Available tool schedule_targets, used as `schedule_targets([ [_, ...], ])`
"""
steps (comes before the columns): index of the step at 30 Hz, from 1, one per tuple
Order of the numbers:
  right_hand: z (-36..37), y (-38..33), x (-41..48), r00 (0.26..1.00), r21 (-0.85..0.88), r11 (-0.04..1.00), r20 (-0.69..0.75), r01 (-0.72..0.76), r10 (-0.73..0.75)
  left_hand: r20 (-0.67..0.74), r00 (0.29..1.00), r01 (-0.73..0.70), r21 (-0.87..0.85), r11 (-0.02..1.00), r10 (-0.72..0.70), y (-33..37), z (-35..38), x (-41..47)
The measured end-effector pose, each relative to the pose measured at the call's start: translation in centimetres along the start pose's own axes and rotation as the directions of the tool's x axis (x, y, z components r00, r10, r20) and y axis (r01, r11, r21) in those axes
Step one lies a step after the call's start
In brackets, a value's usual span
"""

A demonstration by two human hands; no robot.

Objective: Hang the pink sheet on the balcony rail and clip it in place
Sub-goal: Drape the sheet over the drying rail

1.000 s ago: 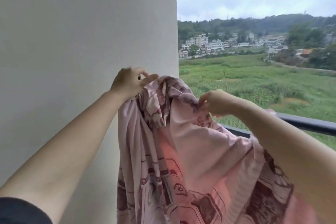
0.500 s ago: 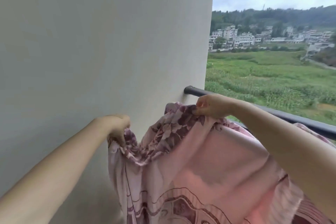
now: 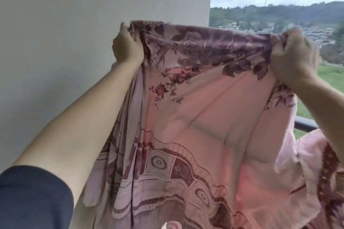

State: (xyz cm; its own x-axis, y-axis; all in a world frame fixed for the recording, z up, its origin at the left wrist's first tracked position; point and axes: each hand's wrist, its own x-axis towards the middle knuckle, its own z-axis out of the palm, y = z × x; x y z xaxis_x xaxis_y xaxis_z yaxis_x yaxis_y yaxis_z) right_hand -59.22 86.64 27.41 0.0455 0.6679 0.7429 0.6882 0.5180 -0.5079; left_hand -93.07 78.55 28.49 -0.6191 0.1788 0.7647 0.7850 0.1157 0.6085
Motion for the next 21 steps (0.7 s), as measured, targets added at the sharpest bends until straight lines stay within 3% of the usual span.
schedule_targets([
  [2, -1.3, 2.2, -0.1, 0.999, -0.156, 0.987, 0.002, 0.037, -0.037, 0.084, 0.996, -0.021, -0.119, 0.993, 0.031, 1.0, 2.0, -0.8],
  [3, -1.4, 3.7, -0.4, 0.996, -0.277, 0.960, 0.086, 0.037, -0.014, 0.210, 0.976, -0.011, -0.169, 0.986, 0.047, 1.1, 3.0, -1.7],
  [4, -1.4, 5.1, -0.8, 0.970, -0.438, 0.898, 0.236, 0.049, 0.063, 0.405, 0.912, 0.023, -0.207, 0.978, 0.064, 0.8, 3.9, -2.8],
  [5, -1.2, 6.6, -1.7, 0.890, -0.573, 0.813, 0.416, 0.099, 0.185, 0.627, 0.776, 0.080, -0.207, 0.975, 0.070, 0.1, 4.9, -4.3],
  [6, -0.9, 7.9, -2.6, 0.754, -0.648, 0.737, 0.578, 0.192, 0.313, 0.807, 0.587, 0.091, -0.153, 0.984, 0.071, -0.6, 5.6, -6.0],
  [8, -0.3, 9.6, -4.7, 0.438, -0.651, 0.707, 0.740, 0.275, 0.511, 0.972, 0.235, -0.097, 0.005, 0.995, 0.018, -1.7, 6.5, -10.0],
  [9, -0.3, 9.9, -5.5, 0.333, -0.621, 0.735, 0.778, 0.272, 0.533, 0.985, 0.174, -0.240, 0.062, 0.969, -0.020, -2.3, 6.9, -11.9],
  [11, -1.0, 9.2, -6.3, 0.258, -0.526, 0.791, 0.848, 0.311, 0.462, 0.959, 0.284, -0.411, 0.128, 0.903, -0.007, -2.1, 6.7, -14.8],
  [13, -2.1, 8.0, -6.8, 0.267, -0.433, 0.846, 0.894, 0.310, 0.360, 0.898, 0.438, -0.409, 0.155, 0.899, 0.044, -1.5, 5.8, -16.1],
  [14, -2.6, 7.6, -7.0, 0.291, -0.398, 0.875, 0.902, 0.276, 0.319, 0.880, 0.469, -0.410, 0.143, 0.901, 0.074, -1.3, 5.3, -16.4],
  [16, -3.8, 7.0, -7.8, 0.354, -0.331, 0.912, 0.905, 0.242, 0.235, 0.857, 0.472, -0.442, 0.025, 0.897, 0.208, -1.0, 4.3, -17.4],
  [21, -8.8, 7.8, -10.3, 0.531, -0.283, 0.946, 0.832, 0.156, 0.161, 0.807, 0.367, -0.538, -0.221, 0.813, 0.462, 2.0, 3.7, -22.6],
])
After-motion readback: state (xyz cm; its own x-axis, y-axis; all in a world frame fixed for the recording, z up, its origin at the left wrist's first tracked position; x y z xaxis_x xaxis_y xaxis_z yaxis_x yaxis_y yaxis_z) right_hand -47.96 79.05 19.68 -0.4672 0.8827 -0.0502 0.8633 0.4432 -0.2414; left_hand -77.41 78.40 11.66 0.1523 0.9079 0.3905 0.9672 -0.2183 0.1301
